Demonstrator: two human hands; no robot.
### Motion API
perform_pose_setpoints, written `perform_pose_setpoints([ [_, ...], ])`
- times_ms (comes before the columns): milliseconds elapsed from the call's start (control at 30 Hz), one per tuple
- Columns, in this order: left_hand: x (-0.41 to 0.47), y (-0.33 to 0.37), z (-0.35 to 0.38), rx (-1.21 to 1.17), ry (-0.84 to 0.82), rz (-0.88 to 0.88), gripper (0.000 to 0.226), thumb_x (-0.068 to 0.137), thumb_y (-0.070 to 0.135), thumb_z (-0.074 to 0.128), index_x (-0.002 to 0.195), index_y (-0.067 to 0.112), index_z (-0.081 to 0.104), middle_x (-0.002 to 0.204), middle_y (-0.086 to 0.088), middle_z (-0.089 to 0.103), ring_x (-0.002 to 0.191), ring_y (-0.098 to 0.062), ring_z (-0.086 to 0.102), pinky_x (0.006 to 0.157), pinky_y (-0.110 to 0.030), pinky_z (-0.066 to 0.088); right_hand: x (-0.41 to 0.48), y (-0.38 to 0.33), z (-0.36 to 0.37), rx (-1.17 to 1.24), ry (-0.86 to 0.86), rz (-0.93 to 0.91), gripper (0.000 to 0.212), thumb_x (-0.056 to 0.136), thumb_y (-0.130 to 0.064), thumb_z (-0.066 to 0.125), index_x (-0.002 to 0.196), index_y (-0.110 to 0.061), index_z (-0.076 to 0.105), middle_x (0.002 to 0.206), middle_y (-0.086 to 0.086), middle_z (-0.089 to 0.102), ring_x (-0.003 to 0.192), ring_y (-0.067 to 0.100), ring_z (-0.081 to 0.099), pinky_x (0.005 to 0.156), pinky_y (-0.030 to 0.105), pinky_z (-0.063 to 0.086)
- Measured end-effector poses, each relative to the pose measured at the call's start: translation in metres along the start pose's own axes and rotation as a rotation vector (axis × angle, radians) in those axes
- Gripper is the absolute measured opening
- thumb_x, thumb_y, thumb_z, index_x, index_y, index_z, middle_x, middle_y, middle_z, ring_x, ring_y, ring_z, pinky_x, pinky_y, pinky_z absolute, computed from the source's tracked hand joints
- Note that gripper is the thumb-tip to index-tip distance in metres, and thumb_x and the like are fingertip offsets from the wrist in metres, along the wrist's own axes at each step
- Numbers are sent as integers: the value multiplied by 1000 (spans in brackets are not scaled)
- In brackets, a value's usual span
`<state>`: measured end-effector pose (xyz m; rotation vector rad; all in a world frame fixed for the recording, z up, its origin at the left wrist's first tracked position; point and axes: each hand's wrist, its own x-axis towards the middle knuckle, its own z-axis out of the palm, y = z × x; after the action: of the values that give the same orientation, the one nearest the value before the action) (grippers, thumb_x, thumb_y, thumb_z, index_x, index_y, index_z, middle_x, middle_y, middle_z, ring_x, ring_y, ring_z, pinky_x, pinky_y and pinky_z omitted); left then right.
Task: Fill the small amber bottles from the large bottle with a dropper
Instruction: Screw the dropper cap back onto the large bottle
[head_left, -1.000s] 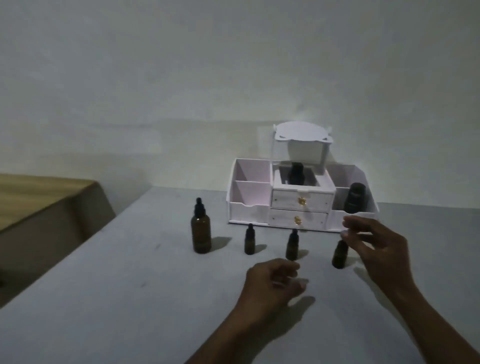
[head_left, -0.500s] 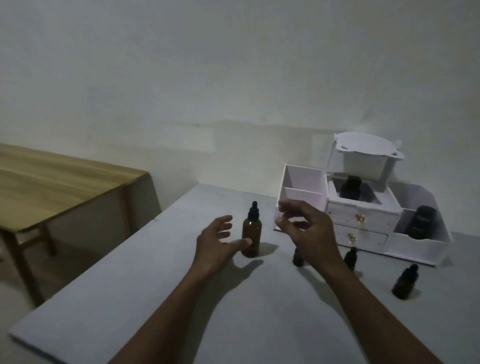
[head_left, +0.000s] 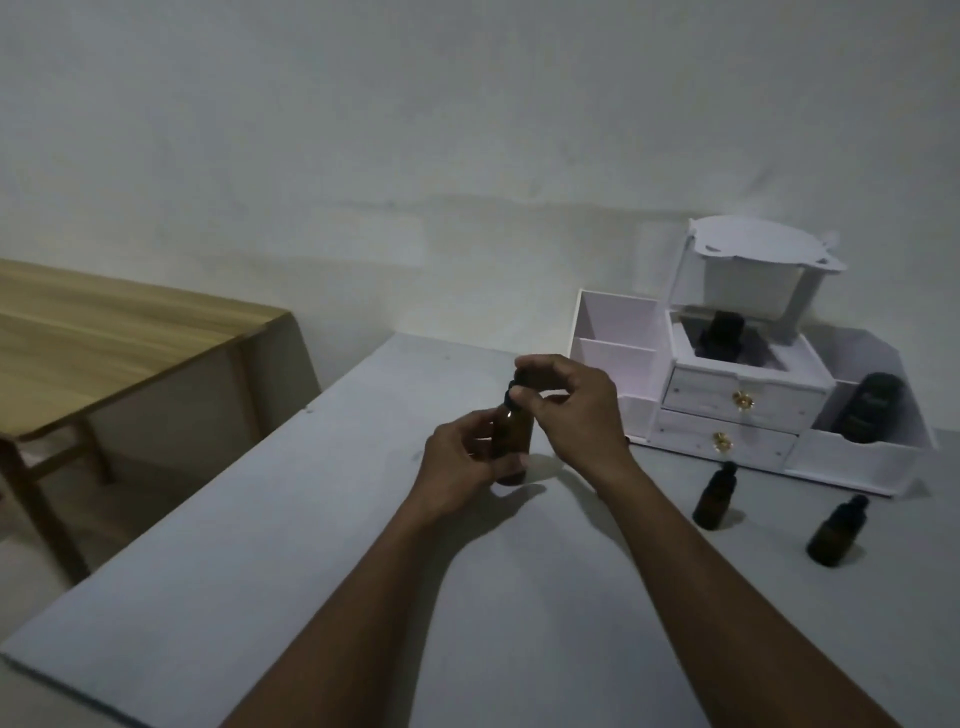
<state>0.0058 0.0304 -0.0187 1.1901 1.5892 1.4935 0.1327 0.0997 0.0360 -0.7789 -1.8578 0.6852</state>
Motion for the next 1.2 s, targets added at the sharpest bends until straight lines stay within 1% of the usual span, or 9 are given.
perform_pose_setpoints([
  [200,1,-5,0,-44,5,-18,59,75,16,89,129,22,67,121,4,73,110,-19,69,99,-51,54,0,1,3,58,21,12,40,76,-27,83,114,-31,68,98,-15,68,90,-1,64,71,7,51],
  [333,1,-5,1,-60,1,-27,61,75,16,89,130,23,66,121,6,72,108,-15,69,99,-48,55,-2,2,3,50,0,-8,34,87,-11,71,117,-27,69,103,-17,71,96,-4,66,83,19,56],
  [400,2,-5,0,-58,-5,-20,61,74,18,90,130,24,67,120,7,73,108,-16,69,99,-50,55,-2,2,2,46,16,-17,30,85,-10,73,111,-25,72,98,-15,73,91,-3,68,81,23,58],
  [500,2,-6,-1,-78,-10,-12,61,69,19,93,125,24,70,115,8,75,104,-14,71,94,-48,58,-3,2,3,71,44,-12,29,77,-16,81,104,-24,73,93,-15,72,85,1,68,75,23,58],
  [600,2,-8,0,-87,-27,-22,63,66,20,95,124,25,70,115,10,74,105,-16,71,89,-46,60,-4,4,3,86,43,-6,36,79,-21,80,112,-30,69,101,-17,70,93,0,66,75,18,56],
  [733,4,-8,0,-113,-31,-42,62,67,20,95,123,25,71,115,10,75,108,-21,70,92,-52,58,-3,4,2,94,1,-15,35,86,-4,68,113,-26,72,103,-15,72,95,-3,67,81,17,55],
  [867,5,-9,-3,-121,-42,-32,58,69,12,93,123,21,72,112,10,76,104,-17,72,89,-46,60,-3,5,1,89,19,-24,27,82,-9,76,105,-21,73,95,-10,74,88,3,69,79,24,59],
  [1000,4,-9,-6,-108,-59,-15,56,72,4,88,123,20,72,109,13,76,106,-19,71,89,-37,59,-3,5,1,79,35,-19,29,78,-16,81,105,-24,71,95,-13,72,88,3,68,77,25,58],
  [1200,4,-11,-6,-178,-71,-44,52,72,-2,87,116,23,74,115,3,75,111,-27,69,91,-51,59,-7,7,4,92,32,-38,31,85,-9,72,113,-22,73,100,-12,74,92,1,69,83,24,57],
])
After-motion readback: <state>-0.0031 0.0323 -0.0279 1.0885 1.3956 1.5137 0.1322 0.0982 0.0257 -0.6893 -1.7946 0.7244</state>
